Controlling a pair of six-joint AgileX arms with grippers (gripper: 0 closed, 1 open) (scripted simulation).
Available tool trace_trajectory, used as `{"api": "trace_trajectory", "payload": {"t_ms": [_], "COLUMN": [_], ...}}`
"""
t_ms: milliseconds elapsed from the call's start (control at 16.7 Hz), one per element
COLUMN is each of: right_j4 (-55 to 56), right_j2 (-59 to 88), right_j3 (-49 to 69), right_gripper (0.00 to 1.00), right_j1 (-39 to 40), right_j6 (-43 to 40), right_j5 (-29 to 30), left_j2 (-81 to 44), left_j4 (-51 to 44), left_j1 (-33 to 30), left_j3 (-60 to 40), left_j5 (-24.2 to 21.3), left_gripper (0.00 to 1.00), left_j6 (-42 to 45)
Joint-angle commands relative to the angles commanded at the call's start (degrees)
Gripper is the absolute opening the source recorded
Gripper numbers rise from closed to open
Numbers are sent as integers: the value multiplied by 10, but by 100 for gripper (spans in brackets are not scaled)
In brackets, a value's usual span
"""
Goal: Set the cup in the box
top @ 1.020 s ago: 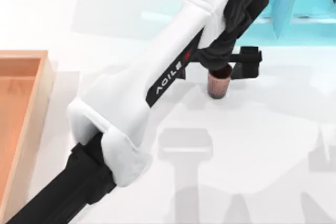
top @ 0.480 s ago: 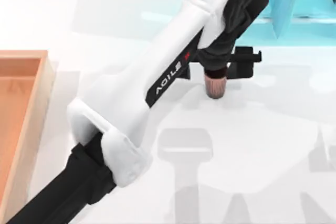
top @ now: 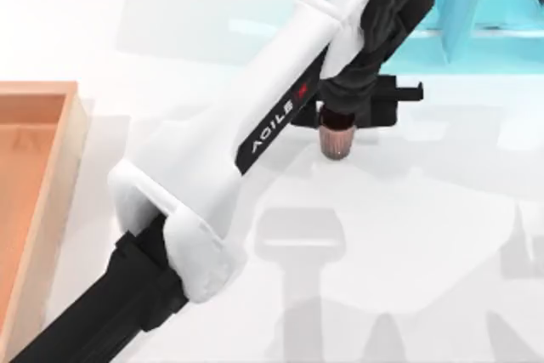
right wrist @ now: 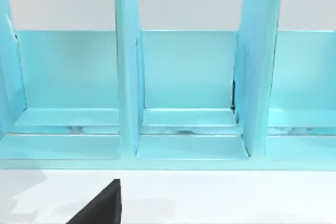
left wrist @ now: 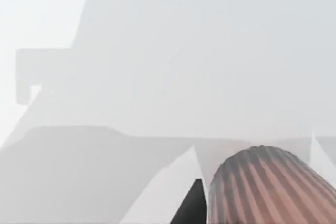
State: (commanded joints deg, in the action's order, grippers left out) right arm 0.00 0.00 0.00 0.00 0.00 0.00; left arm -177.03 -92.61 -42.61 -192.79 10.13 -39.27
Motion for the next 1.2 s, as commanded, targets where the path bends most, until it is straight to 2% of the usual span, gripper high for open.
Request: {"api": "trace_trajectory", "payload": {"t_ms": [660, 900, 1200], "right_j4": [0, 0, 0], "right_j2": [0, 0, 0], "right_j3": [0, 0, 0], "right_gripper": [100, 100, 100], "right_j1": [0, 0, 0], "right_j6": [0, 0, 0], "right_j5": [0, 0, 0], "left_j2": [5, 85, 270], "left_j4": [5, 54, 98], "left_j1": [3, 74, 201], "left_j3": [5, 81, 275], "left_j5": [3, 14, 1], "left_gripper": [0, 0, 0], "left_j6": [5, 53, 191]}}
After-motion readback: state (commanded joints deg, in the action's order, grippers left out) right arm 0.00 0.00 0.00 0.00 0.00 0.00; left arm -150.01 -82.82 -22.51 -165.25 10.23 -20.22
